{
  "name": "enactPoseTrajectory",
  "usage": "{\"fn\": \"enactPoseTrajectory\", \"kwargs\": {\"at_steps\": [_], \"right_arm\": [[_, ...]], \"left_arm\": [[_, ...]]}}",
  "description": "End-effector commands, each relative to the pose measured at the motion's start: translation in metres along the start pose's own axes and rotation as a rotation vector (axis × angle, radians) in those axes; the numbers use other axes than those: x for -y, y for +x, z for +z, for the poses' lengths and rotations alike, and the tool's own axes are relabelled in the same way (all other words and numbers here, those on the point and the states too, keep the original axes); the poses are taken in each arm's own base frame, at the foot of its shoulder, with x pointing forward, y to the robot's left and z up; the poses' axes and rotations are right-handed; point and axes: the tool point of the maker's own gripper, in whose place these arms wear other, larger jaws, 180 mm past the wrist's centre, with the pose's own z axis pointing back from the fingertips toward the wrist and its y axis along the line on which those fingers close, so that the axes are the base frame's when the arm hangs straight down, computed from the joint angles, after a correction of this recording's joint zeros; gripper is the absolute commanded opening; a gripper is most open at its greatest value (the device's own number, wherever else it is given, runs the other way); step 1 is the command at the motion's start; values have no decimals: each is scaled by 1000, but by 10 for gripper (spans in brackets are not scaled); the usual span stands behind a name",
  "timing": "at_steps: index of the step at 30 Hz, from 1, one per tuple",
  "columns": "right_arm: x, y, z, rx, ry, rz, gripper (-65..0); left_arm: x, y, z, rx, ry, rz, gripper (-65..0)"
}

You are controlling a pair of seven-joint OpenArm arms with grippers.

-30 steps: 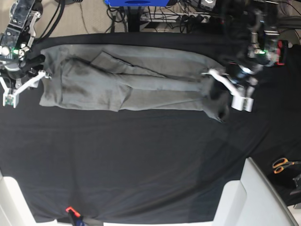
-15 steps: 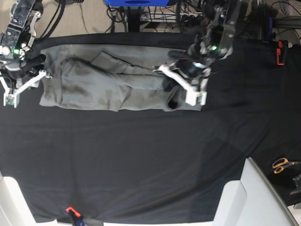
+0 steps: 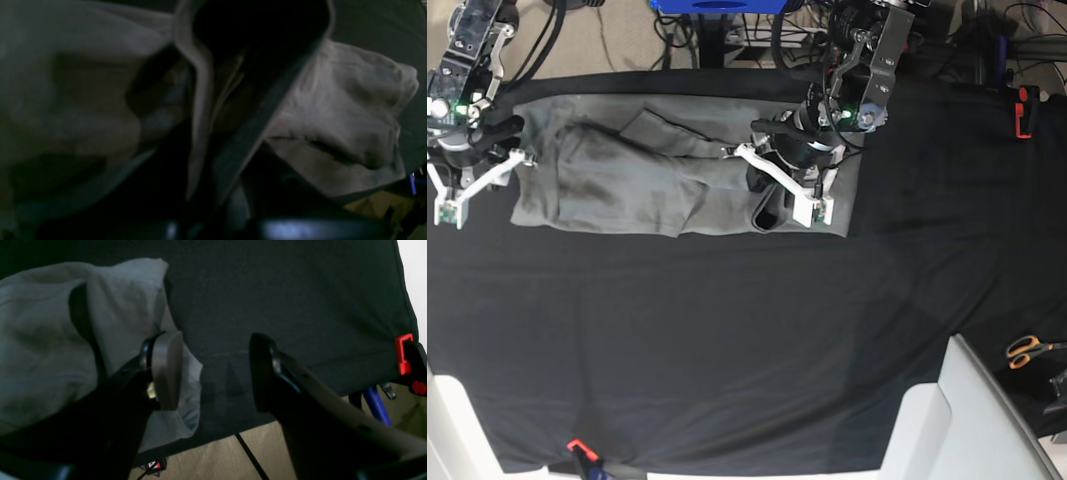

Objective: Fold the T-shirt properly
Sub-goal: 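Fold the shirt end with the left gripper toward the right gripper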

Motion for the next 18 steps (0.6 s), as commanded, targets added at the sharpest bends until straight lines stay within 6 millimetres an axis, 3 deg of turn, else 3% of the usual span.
{"fn": "enactPoseTrajectory", "kwargs": {"at_steps": [1, 16, 18], "right_arm": [[5, 14, 3, 49, -11, 2, -350], [5, 15, 3, 52, -13, 4, -350], [5, 15, 3, 52, -13, 4, -350]], "left_arm": [[10, 17, -1, 48, -28, -8, -650], [11, 11, -8, 25, -33, 8, -650], [14, 12, -7, 29, -38, 11, -559]]}}
